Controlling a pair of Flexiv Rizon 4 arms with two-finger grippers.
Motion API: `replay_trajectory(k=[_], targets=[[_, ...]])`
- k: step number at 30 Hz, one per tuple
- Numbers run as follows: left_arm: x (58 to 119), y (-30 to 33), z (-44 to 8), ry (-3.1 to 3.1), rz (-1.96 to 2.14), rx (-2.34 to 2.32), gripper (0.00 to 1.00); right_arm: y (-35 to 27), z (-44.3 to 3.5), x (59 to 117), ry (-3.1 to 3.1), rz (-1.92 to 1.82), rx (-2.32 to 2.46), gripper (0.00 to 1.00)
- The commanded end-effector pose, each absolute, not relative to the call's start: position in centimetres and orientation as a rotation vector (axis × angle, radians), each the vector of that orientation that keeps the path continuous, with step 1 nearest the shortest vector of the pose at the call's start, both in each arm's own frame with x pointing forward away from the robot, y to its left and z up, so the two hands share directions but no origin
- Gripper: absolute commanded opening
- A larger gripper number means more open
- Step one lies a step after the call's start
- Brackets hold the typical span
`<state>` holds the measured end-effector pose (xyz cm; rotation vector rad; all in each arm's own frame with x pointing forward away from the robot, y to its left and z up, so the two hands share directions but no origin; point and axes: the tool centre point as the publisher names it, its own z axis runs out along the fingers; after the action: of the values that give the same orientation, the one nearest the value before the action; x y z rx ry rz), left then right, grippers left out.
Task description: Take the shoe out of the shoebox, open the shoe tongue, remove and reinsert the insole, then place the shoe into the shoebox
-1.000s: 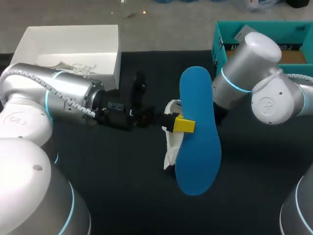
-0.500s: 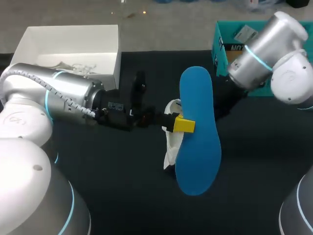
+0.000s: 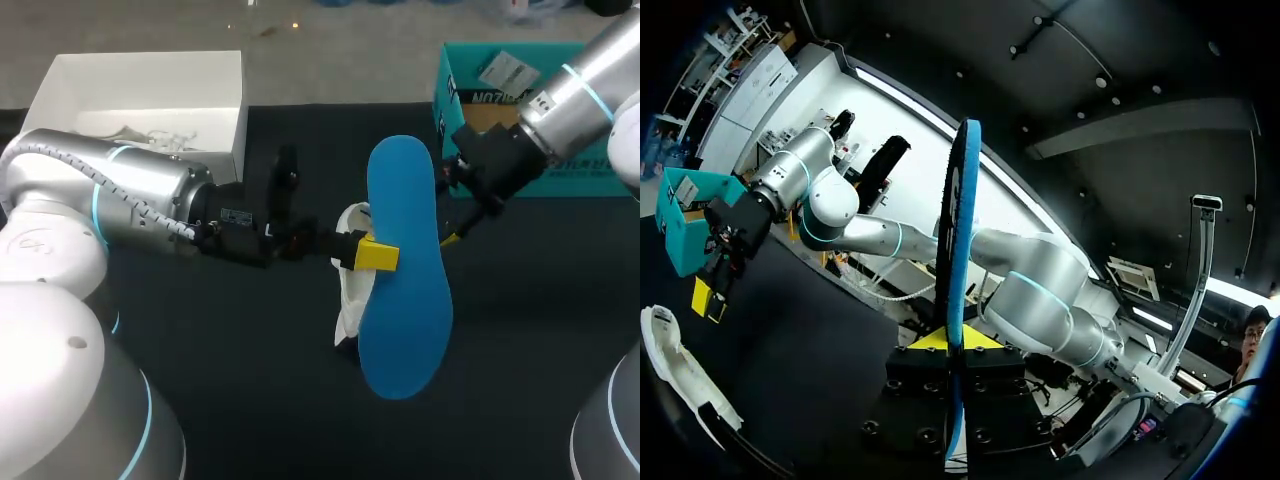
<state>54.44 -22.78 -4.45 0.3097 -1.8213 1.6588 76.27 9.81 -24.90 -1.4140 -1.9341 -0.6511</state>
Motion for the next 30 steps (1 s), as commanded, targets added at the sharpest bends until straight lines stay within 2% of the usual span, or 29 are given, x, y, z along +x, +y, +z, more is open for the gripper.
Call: replay_trajectory(k=[1,12,17,25,30], targets=[[54.5,-23.0,-4.5,-1.82,1.66,0.309,0.0,9.6,-25.6,76.1,-1.744,-0.7,-1.394,1.0],[54.5,-23.0,-4.5,-1.82,1.66,0.309,0.0,4.9,-18.1,76.0,-1.426,-1.001,-1.266,1.0],[56.3,-20.4,-5.5,-2.123,1.782,0.239,0.0,4.3,-15.5,75.8,-1.437,-1.055,-1.271,1.0],[60.4,-18.5,-3.8,-2.526,2.065,-0.176,0.0,4.8,-14.8,75.6,-1.454,-1.058,-1.299,1.0],[60.4,-18.5,-3.8,-2.526,2.065,-0.176,0.0,5.2,-15.2,75.1,-1.417,-1.047,-1.298,1.0]])
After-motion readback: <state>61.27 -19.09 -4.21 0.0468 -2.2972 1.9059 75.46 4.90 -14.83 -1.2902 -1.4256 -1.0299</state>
